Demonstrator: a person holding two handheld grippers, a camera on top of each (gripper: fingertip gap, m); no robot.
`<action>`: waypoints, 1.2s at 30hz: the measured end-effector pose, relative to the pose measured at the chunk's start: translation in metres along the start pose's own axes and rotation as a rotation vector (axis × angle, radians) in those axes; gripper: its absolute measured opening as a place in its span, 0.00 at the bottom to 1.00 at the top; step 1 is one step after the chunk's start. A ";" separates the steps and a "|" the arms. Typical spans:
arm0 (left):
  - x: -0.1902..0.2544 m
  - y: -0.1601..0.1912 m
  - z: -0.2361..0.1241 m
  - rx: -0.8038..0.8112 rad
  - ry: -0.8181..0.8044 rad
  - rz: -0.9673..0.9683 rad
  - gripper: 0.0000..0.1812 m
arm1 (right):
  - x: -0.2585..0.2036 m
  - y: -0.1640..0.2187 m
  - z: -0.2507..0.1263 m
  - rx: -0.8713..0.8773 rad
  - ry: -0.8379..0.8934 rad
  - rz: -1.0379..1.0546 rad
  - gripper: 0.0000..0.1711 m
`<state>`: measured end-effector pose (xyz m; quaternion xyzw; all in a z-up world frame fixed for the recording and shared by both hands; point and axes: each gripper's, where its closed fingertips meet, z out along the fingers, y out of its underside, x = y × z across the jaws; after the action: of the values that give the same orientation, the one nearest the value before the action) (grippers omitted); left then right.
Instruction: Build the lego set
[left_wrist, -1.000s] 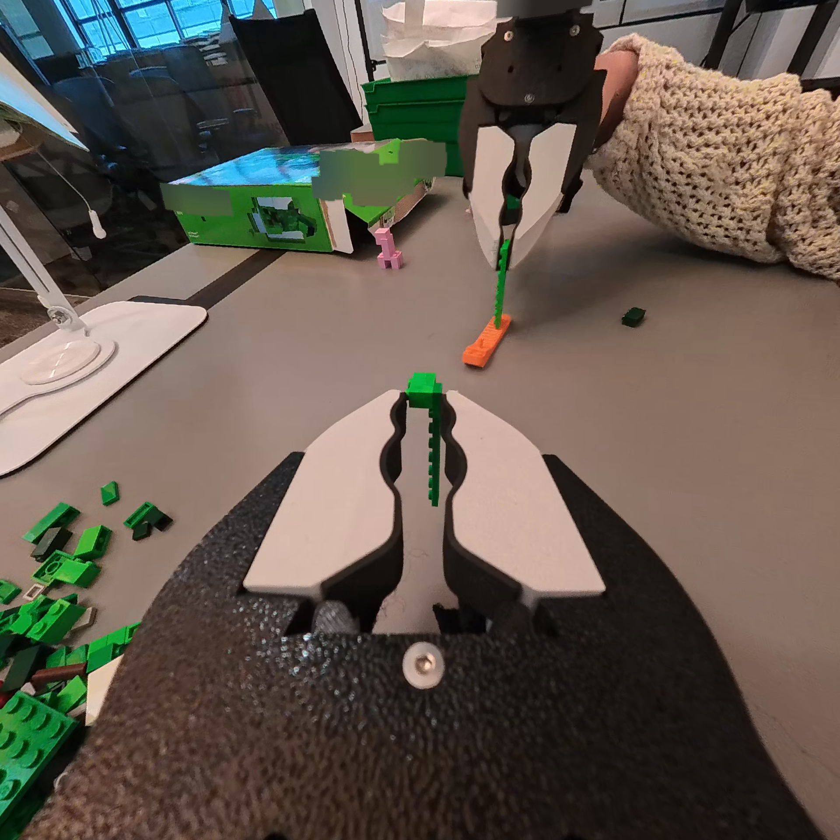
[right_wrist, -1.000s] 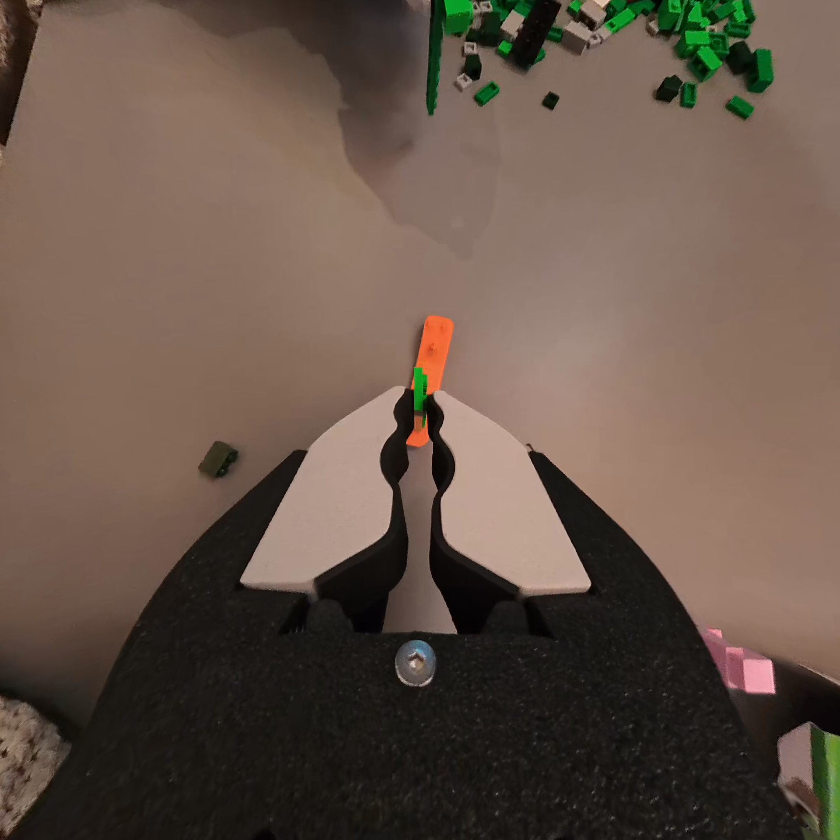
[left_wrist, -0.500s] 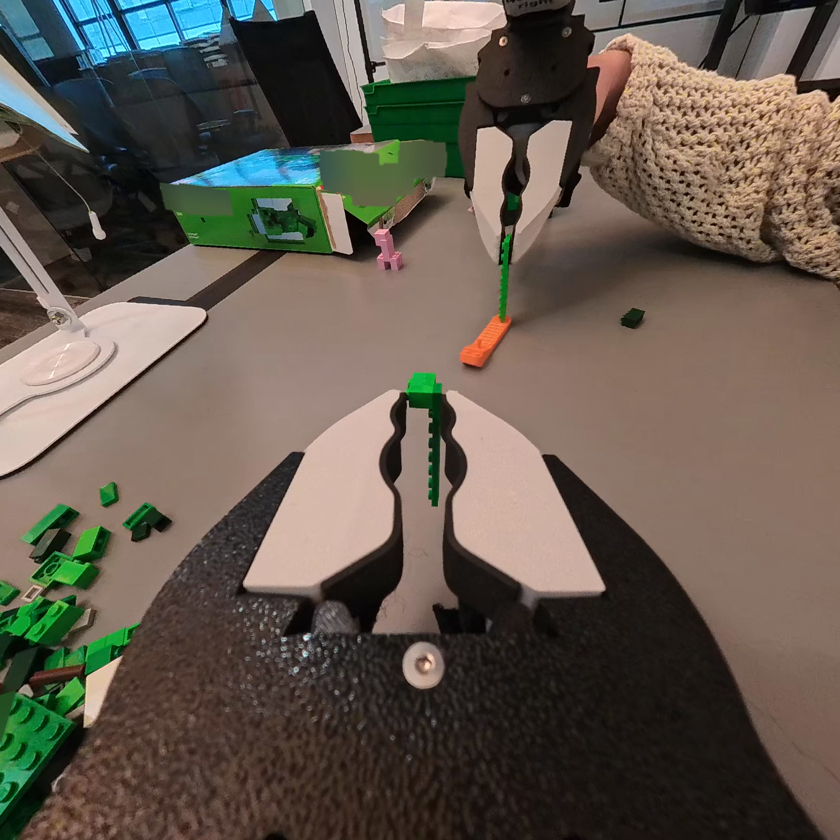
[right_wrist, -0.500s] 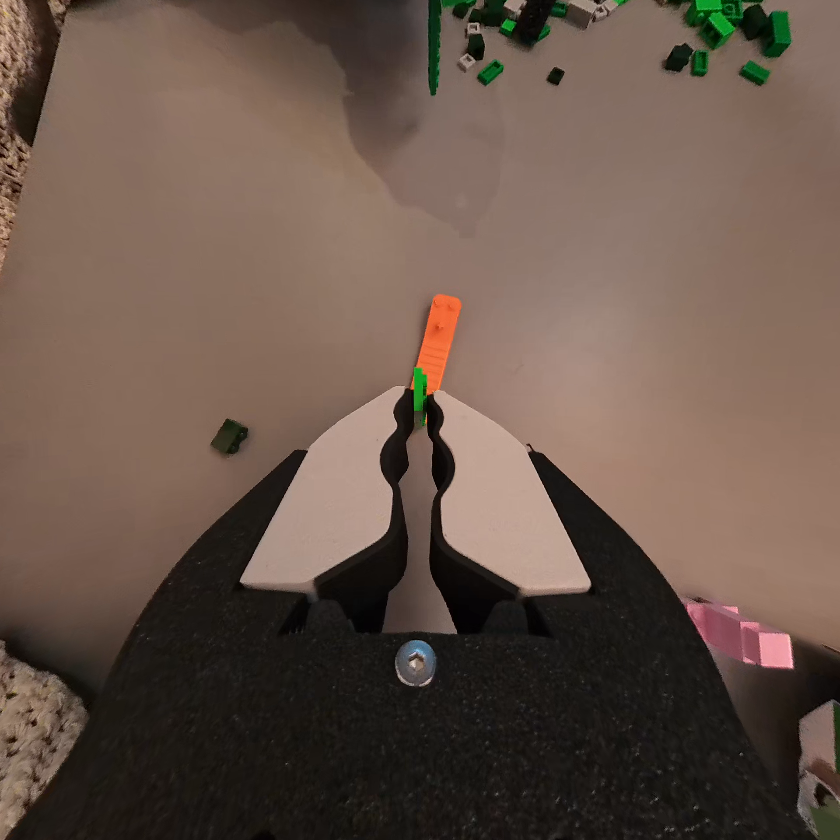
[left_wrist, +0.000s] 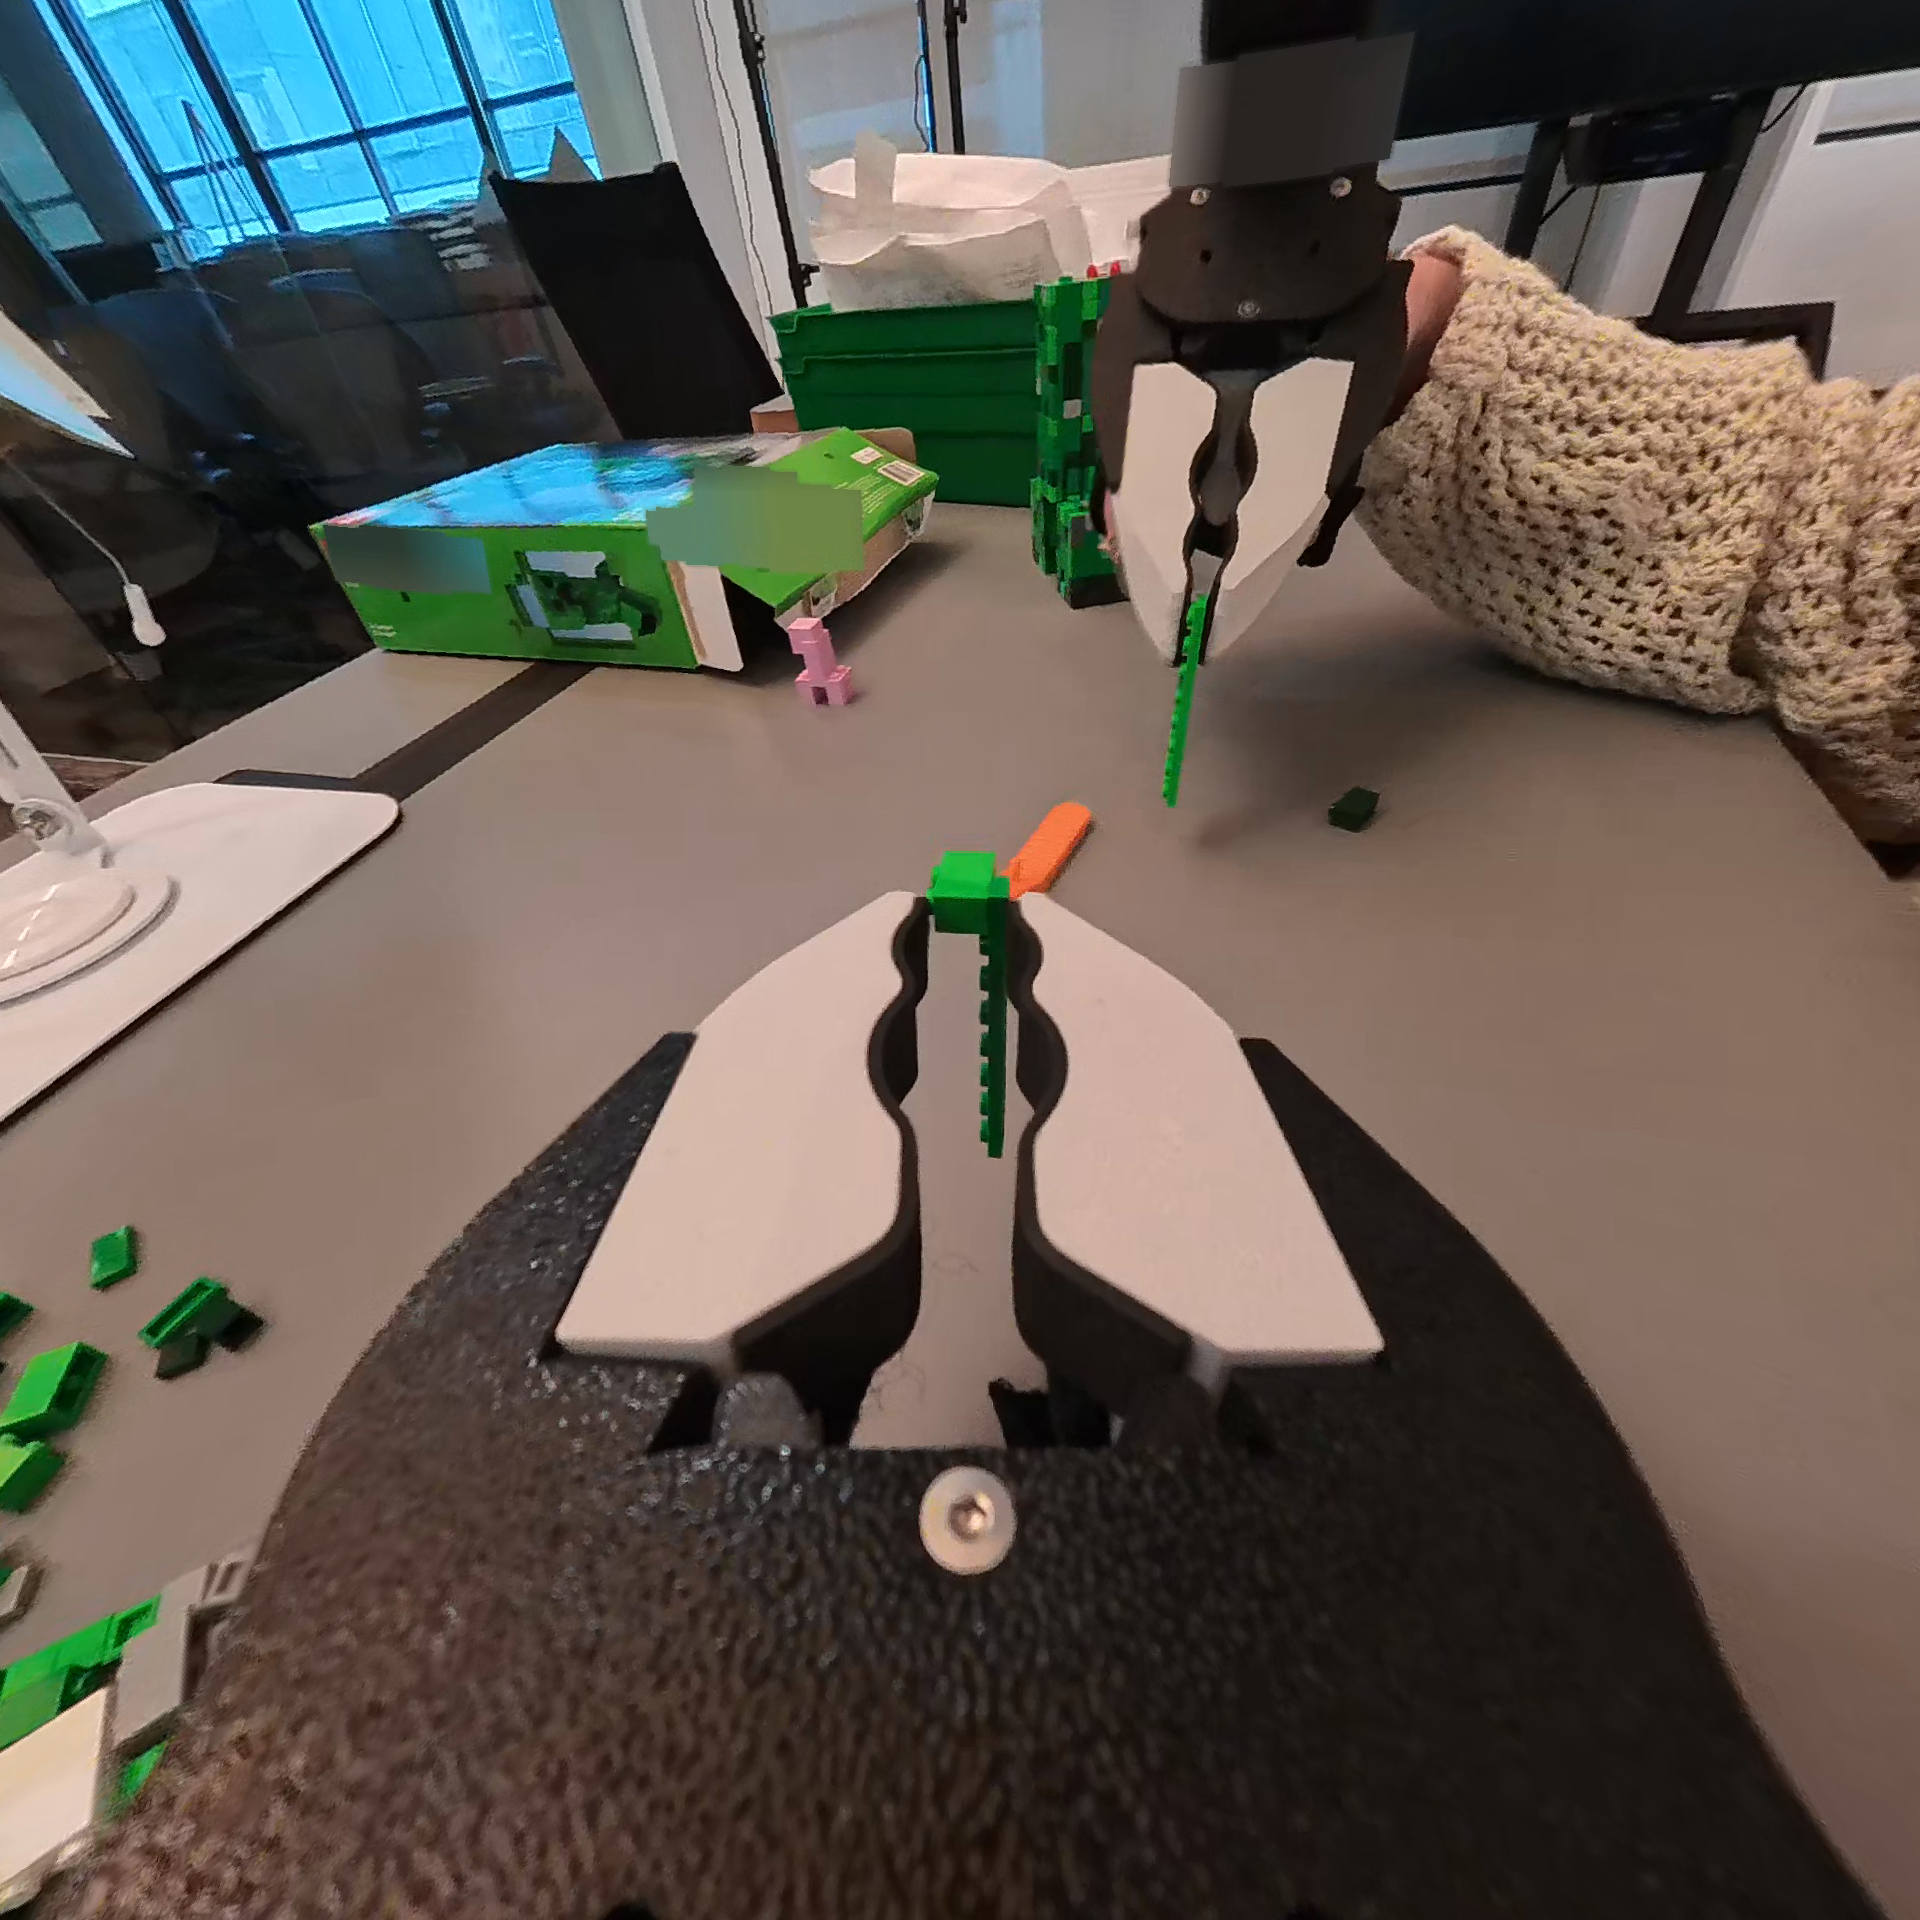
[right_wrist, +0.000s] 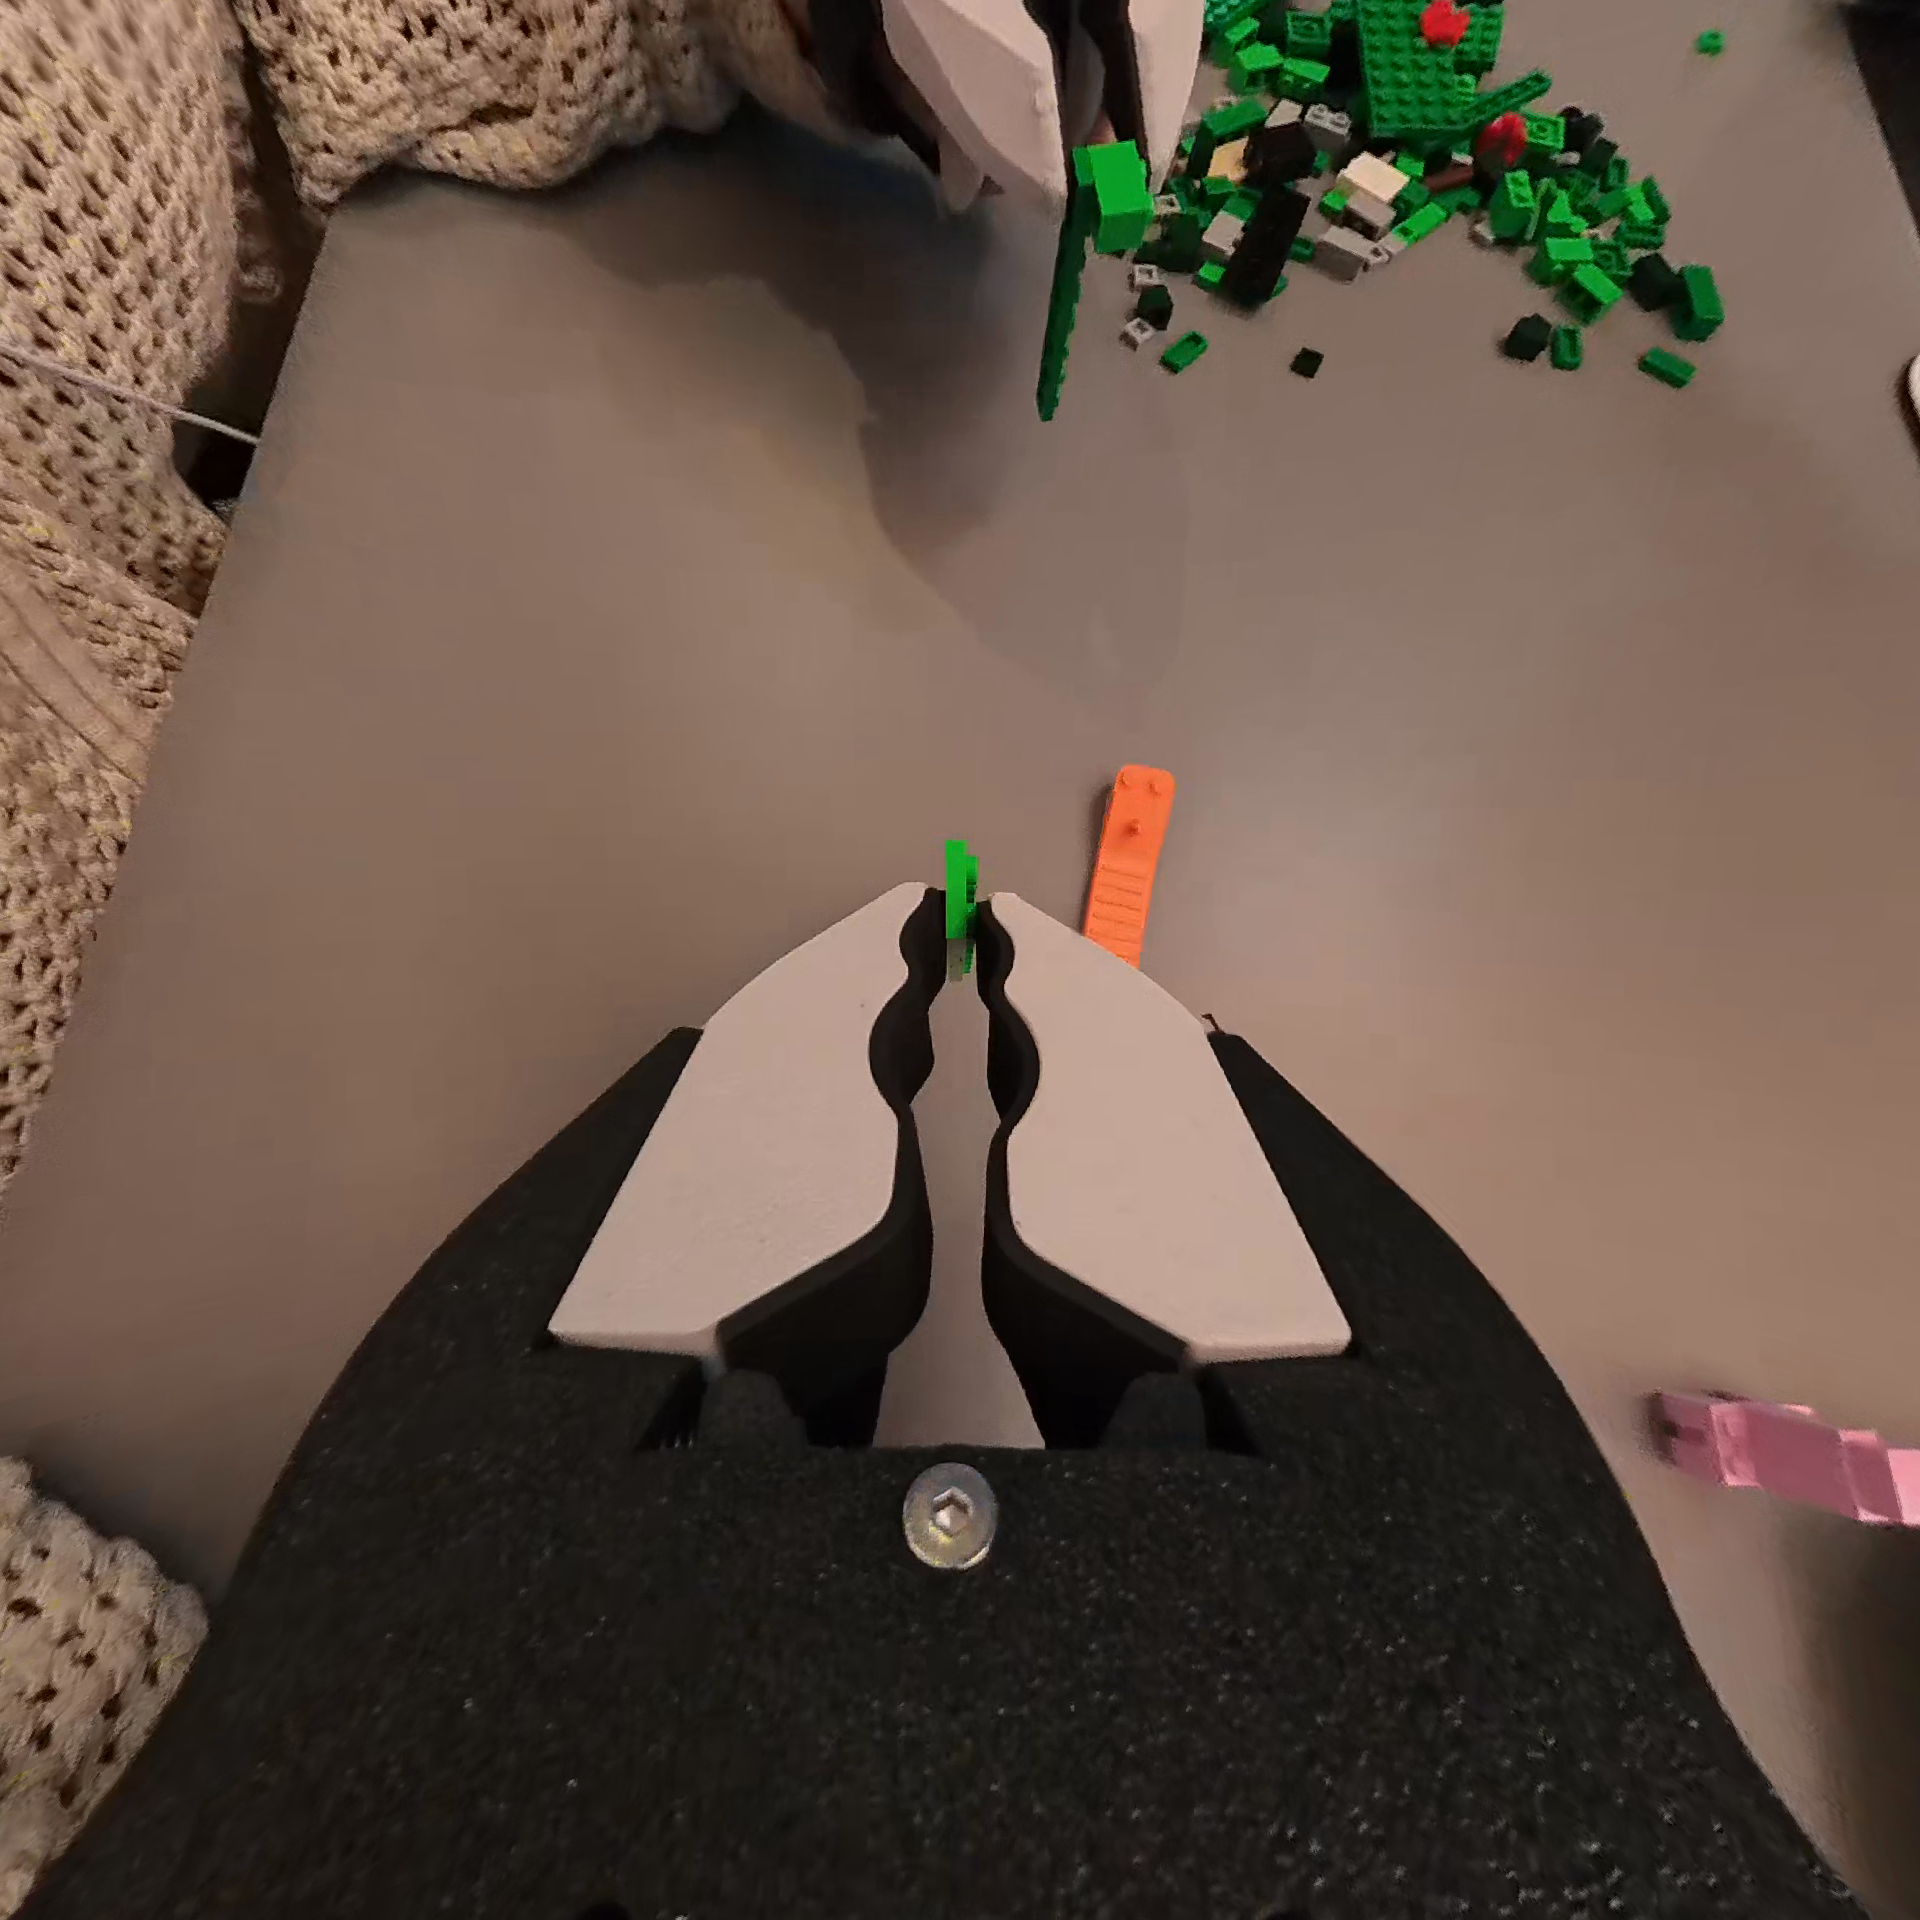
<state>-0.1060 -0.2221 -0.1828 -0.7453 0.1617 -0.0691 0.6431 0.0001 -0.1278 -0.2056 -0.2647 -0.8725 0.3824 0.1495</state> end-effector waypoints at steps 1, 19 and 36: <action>0.001 0.000 0.001 -0.001 0.004 -0.002 0.07 | -0.001 0.002 0.000 -0.003 -0.001 0.005 0.03; 0.006 0.000 0.004 -0.008 0.011 0.011 0.07 | -0.006 0.019 0.019 -0.087 -0.046 -0.009 0.04; 0.045 -0.016 0.057 0.042 0.117 -0.017 0.07 | -0.006 0.017 0.021 -0.050 -0.047 -0.004 0.09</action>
<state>-0.0439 -0.1816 -0.1813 -0.7275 0.1913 -0.1211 0.6476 0.0012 -0.1335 -0.2327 -0.2575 -0.8856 0.3664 0.1230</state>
